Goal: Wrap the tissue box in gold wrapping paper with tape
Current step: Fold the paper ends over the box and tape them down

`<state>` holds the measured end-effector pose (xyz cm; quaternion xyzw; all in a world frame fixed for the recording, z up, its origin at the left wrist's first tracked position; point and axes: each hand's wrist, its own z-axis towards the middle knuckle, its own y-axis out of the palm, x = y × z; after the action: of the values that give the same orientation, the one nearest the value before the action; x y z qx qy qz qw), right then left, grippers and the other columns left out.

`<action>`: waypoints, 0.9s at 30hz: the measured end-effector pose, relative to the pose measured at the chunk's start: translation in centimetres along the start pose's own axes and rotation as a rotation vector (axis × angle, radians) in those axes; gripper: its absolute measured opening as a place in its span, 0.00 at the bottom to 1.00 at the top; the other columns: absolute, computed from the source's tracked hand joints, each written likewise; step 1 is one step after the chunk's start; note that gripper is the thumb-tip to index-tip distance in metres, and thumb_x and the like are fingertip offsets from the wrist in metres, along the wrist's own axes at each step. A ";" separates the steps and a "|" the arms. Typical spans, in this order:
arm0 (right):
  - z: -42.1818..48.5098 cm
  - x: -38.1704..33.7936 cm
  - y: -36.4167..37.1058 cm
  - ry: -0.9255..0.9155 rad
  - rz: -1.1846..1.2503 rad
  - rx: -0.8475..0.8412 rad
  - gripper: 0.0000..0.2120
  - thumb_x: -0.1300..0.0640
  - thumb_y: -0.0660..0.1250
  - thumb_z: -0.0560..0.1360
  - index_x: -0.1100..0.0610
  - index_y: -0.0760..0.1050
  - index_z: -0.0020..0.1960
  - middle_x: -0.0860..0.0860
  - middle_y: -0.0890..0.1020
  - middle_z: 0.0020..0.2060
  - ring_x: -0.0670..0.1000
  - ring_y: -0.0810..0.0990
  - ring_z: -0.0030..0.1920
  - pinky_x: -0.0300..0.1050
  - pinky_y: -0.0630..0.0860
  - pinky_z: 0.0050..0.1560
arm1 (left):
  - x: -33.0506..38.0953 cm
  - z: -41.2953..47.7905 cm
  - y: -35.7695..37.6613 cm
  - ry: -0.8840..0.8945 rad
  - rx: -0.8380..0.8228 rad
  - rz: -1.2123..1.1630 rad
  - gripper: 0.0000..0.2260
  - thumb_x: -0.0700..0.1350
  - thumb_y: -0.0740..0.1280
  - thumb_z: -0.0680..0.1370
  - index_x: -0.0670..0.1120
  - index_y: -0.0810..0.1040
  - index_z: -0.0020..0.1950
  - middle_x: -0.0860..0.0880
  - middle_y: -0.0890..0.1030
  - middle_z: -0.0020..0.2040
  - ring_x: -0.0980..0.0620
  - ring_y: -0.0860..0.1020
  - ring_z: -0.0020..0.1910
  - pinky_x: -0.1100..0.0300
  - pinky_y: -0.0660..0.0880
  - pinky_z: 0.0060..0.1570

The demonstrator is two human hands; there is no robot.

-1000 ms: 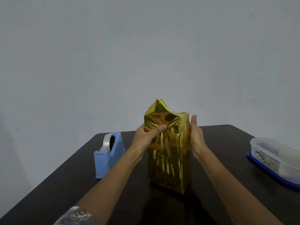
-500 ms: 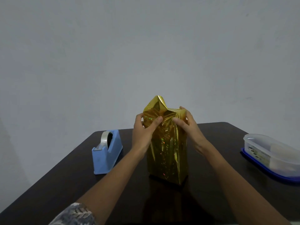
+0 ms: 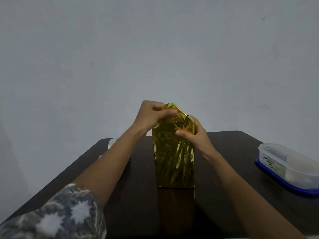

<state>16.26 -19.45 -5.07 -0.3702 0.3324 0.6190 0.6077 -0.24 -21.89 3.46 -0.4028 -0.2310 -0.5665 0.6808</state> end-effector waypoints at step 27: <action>0.9 -2.7 1.4 0.121 0.182 0.124 0.39 0.48 0.71 0.70 0.46 0.53 0.74 0.54 0.66 0.68 0.54 0.70 0.65 0.50 0.71 0.62 | -3.2 -0.8 -0.9 0.027 0.191 -0.169 0.03 0.40 0.73 0.72 0.42 0.83 0.39 0.47 0.82 0.35 0.53 0.80 0.37 0.61 0.77 0.42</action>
<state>14.79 -20.12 -2.35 -0.3369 0.4386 0.6262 0.5496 -2.03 -20.66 0.77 -0.3075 -0.3082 -0.6025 0.6689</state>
